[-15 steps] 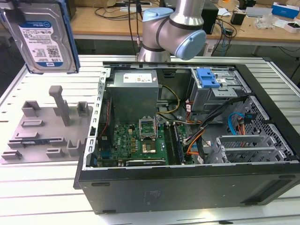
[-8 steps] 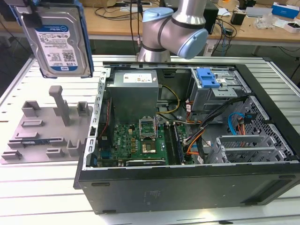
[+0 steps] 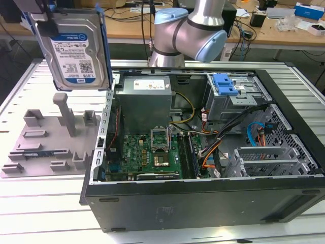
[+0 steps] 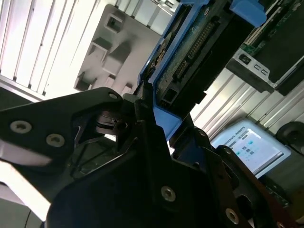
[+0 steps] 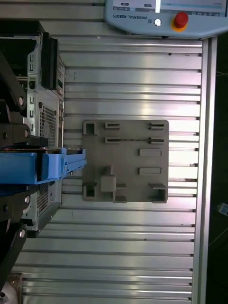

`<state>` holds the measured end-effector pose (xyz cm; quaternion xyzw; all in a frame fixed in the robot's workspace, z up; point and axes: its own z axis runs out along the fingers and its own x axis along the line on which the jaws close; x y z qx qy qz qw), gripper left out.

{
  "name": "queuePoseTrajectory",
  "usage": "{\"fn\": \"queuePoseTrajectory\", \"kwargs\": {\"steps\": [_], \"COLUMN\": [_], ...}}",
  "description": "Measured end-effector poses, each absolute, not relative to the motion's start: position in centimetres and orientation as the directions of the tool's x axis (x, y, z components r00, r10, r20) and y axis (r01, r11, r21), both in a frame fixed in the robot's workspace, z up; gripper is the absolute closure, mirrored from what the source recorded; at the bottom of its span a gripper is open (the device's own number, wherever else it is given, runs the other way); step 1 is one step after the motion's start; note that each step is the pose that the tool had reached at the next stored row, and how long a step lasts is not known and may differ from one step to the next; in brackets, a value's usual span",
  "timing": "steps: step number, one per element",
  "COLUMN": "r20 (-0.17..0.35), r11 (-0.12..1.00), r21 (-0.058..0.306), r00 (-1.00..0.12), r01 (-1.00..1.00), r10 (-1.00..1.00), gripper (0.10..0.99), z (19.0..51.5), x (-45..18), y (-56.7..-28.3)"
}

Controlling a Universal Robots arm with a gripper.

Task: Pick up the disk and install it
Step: 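Pick up the disk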

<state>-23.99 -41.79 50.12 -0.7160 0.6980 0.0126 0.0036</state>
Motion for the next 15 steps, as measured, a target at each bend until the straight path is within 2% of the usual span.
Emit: {"fn": "queuePoseTrajectory", "kwargs": {"steps": [15], "r20": [-0.023], "r11": [-0.025], "r21": [0.012], "r00": [0.025], "r01": [-1.000], "r10": [-0.999], "gripper": [0.718], "z": [49.8], "x": [-20.0], "y": [-45.4]}}
